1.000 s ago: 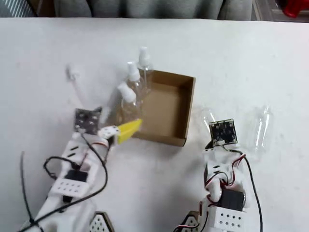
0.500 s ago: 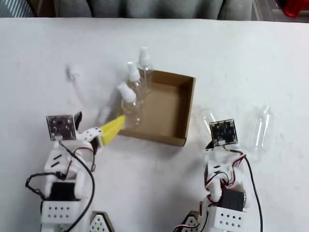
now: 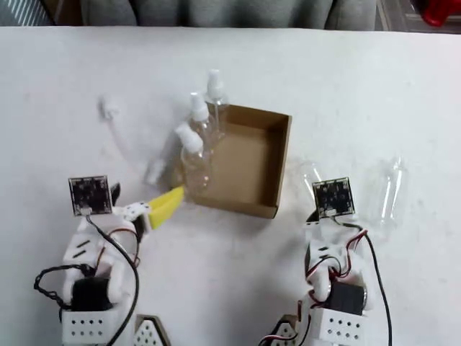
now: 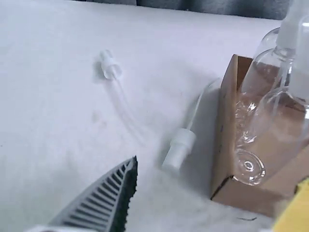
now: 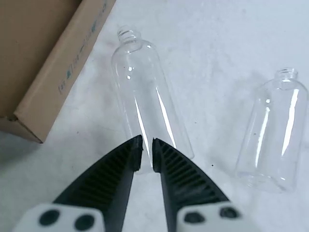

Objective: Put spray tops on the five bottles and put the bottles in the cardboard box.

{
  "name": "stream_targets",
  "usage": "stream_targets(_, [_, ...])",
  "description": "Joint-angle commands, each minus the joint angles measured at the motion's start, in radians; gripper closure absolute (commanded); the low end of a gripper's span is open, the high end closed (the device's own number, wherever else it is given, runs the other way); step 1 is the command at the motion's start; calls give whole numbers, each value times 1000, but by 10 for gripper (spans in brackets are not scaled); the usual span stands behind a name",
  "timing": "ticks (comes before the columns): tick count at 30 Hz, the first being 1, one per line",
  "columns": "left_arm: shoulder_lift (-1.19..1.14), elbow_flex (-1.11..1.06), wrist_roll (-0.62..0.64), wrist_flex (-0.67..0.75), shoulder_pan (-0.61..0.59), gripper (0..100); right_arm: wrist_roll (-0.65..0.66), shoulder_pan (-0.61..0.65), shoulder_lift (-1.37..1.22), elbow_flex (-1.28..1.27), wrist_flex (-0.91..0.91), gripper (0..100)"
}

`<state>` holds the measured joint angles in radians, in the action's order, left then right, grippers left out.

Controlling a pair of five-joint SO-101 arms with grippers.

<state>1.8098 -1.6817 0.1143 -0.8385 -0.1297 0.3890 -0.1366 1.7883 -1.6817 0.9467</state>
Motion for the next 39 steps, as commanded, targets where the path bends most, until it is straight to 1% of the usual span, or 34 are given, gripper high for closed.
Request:
stream_targets(1, [-4,-12,12,-29,-45,551,9,-7,7,-9,5,984])
stream_targets(5, [-1,-12,12,-94,-76,551,9,-7,7,-9,5,984])
stream_targets(22, [-1,-12,12,-97,-76,557,9,7,10,-9,4,984])
stream_targets(23, [-1,-12,12,-97,-76,574,9,7,10,-9,4,984])
stream_targets(25, [-1,-12,8,-95,-76,647,9,5,12,-9,-1,984])
stream_targets(29, [-1,-12,-11,-74,-74,865,9,1,12,-9,-2,984])
stream_targets(31, [-1,-12,-86,-68,-74,962,8,4,12,-9,-2,984])
stream_targets(32, [-1,-12,-130,-75,-73,988,8,4,12,-9,-2,984])
stream_targets(34, [-5,-12,-176,-86,-71,954,8,4,12,-9,-2,984])
stream_targets(39, [-5,-12,-160,-133,-70,945,8,1,12,-9,-2,984])
